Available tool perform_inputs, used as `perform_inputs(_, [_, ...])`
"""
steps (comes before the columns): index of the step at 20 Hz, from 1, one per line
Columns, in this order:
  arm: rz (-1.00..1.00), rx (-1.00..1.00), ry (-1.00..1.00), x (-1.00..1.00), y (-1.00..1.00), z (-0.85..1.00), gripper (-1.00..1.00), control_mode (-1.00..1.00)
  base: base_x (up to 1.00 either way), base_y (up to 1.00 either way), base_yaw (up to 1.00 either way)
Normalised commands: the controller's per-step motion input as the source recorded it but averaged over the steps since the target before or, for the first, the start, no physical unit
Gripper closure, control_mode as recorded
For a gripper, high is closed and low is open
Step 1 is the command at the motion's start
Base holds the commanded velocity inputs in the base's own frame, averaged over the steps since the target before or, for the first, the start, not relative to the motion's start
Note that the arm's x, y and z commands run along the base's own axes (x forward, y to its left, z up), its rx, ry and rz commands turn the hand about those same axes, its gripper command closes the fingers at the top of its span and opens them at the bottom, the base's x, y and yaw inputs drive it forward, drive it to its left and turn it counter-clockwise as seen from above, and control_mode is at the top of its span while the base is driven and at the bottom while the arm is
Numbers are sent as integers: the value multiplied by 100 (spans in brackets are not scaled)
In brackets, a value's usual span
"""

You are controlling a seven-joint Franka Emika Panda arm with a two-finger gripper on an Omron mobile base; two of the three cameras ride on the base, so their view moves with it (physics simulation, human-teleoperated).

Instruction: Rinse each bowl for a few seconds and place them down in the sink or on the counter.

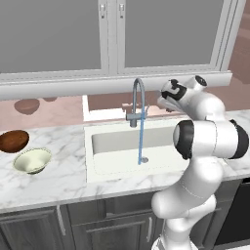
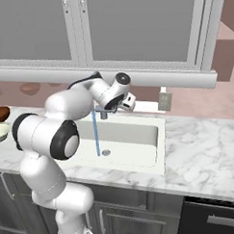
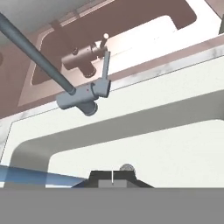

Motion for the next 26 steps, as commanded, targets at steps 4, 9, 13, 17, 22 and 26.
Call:
perform_inputs(4, [10, -9, 5, -36, 12, 3, 100, -100, 0, 0, 0])
perform_inputs(9, [8, -9, 3, -14, 8, 6, 100, -100, 0, 0, 0])
perform_inputs(13, [6, -7, 3, 0, 9, 8, 100, -100, 0, 0, 0])
perform_inputs(17, [6, -8, 0, 0, 24, 10, 100, -100, 0, 0, 0])
perform_inputs(22, [5, -8, 0, 8, 27, 15, 100, -100, 0, 0, 0])
perform_inputs(26, [3, -8, 0, 11, 30, 7, 100, -100, 0, 0, 0])
